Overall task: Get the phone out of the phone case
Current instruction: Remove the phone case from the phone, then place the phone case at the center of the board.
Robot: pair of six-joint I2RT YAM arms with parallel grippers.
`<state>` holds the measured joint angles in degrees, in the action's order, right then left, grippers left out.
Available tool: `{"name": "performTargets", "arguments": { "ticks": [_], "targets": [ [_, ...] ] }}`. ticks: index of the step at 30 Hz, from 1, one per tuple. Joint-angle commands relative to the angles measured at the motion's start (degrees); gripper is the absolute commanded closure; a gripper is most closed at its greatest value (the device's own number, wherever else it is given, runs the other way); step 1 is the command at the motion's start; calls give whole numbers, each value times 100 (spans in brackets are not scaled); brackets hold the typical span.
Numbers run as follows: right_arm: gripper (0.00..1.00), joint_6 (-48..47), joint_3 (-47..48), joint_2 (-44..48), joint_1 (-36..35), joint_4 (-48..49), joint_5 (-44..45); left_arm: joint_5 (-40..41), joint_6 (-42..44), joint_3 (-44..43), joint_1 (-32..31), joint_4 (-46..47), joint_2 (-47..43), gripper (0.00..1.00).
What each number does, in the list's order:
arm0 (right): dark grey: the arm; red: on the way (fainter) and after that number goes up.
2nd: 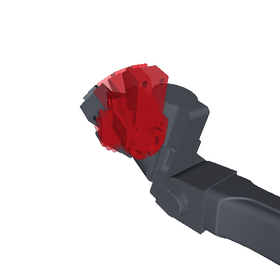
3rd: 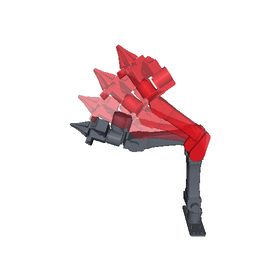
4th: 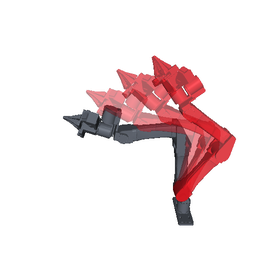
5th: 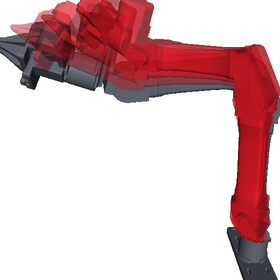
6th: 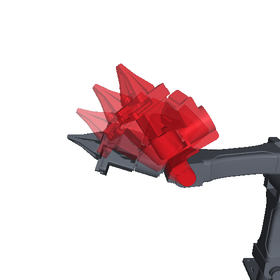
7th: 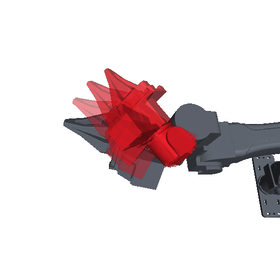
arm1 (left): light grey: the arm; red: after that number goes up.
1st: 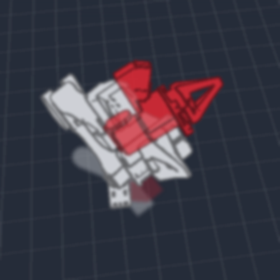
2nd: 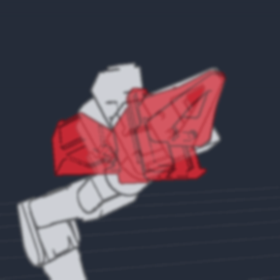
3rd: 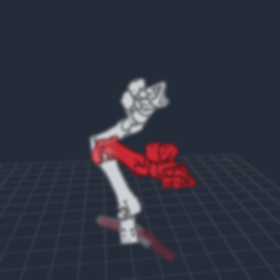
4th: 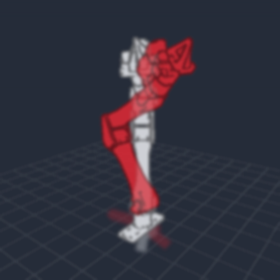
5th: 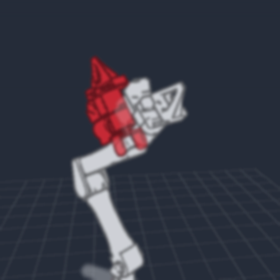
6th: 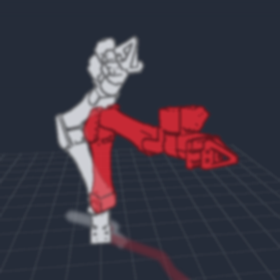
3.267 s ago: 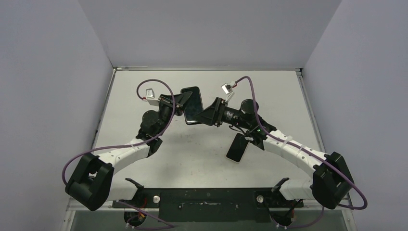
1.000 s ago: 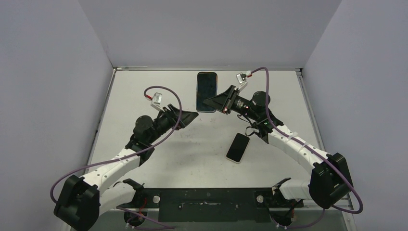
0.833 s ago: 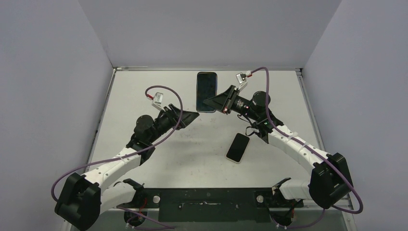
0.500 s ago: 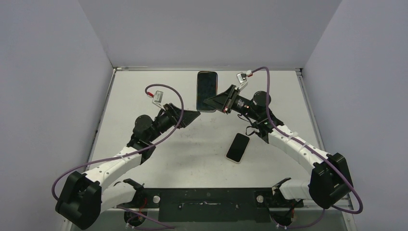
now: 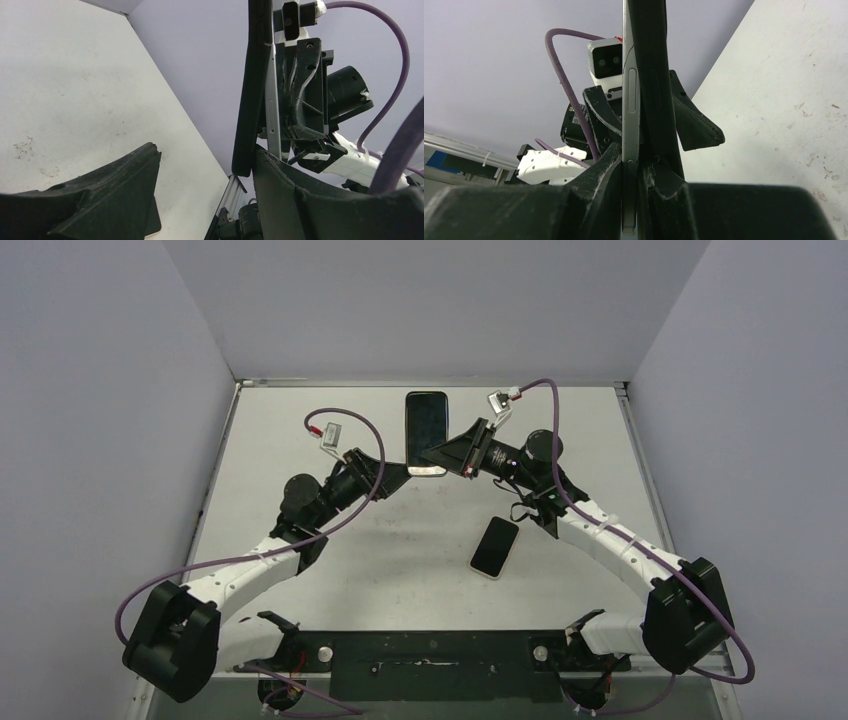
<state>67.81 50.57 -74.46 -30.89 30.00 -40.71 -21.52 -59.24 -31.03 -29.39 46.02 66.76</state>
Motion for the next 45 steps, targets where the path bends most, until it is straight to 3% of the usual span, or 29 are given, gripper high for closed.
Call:
{"name": "performTargets", "arguments": {
  "ticks": [1, 6, 10, 17, 32, 39, 45],
  "targets": [
    [100, -82, 174, 262, -56, 659, -216, -227, -261, -323, 65, 765, 92, 38],
    [100, -172, 172, 230, -89, 571, -362, -334, -422, -534, 65, 1021, 210, 44],
    [100, -243, 164, 189, -130, 484, -429, -350, -519, -626, 77, 1135, 290, 57],
    [100, -395, 35, 167, -184, 305, -631, -303, -501, -732, 243, 1090, 328, 100],
    [100, -970, -225, 253, -483, -481, -807, 591, 24, -1334, 478, 639, 583, 100],
    [100, -1703, -160, 645, -293, -1436, -656, 815, 689, -1377, 695, -645, 734, 100],
    [100, -2418, -276, 1028, 121, -2457, -110, 476, 1037, -1108, 926, -1376, 1187, 100]
  ]
}}
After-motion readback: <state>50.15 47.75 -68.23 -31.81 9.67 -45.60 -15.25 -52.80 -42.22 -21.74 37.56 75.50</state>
